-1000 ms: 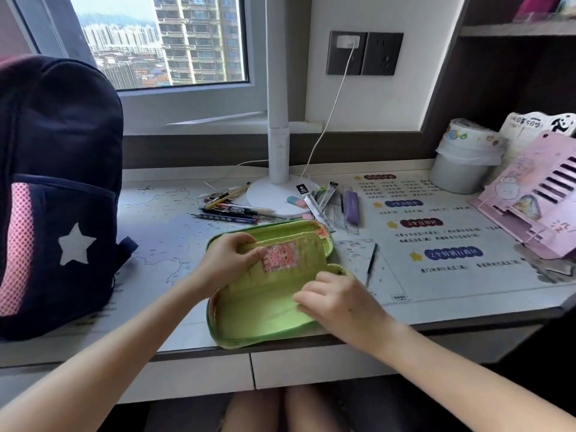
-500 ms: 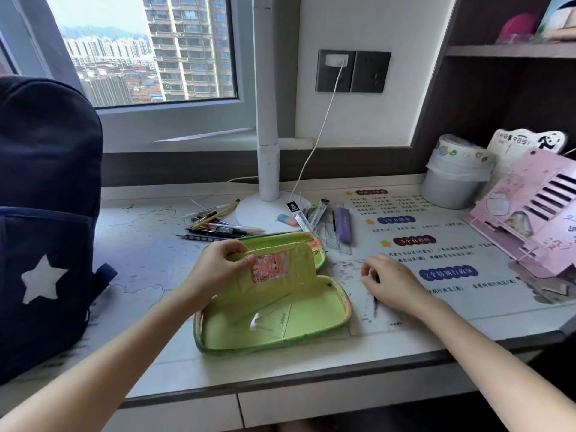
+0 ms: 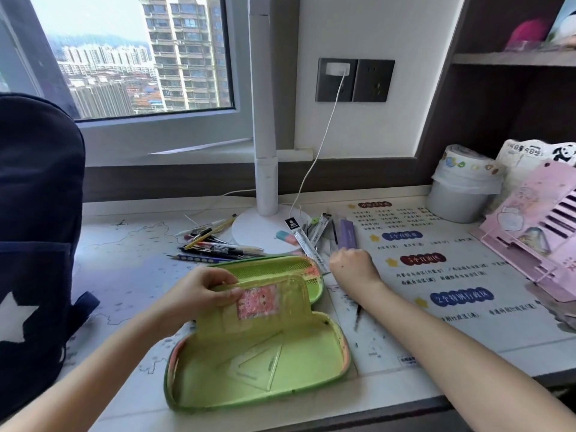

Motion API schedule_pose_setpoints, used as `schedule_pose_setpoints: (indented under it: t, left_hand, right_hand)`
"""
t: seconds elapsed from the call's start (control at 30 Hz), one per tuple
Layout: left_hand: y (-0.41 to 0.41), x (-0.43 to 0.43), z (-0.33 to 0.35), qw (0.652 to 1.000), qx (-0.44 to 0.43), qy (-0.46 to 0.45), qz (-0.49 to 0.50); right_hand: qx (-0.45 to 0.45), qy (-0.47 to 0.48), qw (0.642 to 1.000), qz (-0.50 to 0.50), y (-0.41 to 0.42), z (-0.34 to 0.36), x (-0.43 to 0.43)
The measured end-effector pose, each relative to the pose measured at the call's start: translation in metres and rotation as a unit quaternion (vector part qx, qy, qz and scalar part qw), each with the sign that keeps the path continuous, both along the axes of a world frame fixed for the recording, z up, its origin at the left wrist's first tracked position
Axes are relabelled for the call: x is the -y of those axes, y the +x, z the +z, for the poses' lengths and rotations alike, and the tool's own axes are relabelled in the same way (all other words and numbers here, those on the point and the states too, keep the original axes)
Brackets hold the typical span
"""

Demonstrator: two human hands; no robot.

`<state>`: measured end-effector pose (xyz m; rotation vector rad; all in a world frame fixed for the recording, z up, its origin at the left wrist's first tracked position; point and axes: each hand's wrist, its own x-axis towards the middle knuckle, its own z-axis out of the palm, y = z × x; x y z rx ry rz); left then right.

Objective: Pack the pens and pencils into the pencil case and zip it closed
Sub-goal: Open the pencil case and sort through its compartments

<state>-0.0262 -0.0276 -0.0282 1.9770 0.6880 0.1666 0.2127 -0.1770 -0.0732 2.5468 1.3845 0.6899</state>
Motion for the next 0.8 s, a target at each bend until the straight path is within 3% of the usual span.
schedule_pose_setpoints:
  t: [0.13,0.23,0.37,0.47,0.57,0.7,0.8]
  left_hand:
    - [0.002,0.000,0.000,1.000,0.000,0.009,-0.001]
    - [0.003,0.000,0.001,1.000,-0.004,0.008,0.007]
    - [0.004,0.002,0.001,1.000,0.000,0.014,0.017]
    - [0.004,0.005,0.000,0.999,0.030,0.022,0.030]
    - [0.002,0.008,-0.002,0.998,0.039,0.020,0.036]
    - [-0.002,0.009,-0.004,0.998,0.041,0.002,0.041]
    - [-0.005,0.012,-0.003,0.997,0.052,0.002,0.051]
  right_hand:
    - [0.018,0.033,0.998,0.045,-0.005,0.009,0.002]
    - [0.031,0.079,0.996,0.002,-0.006,0.003,0.011]
    - [-0.037,0.296,0.954,-0.038,-0.006,-0.004,0.023]
    - [-0.129,0.462,0.873,-0.087,-0.010,0.003,0.031]
    - [-0.281,0.542,0.778,-0.149,-0.012,0.008,0.044]
    - [-0.490,0.639,0.578,-0.138,-0.014,0.024,0.071]
    - [-0.658,0.608,0.442,-0.049,-0.019,0.041,0.097]
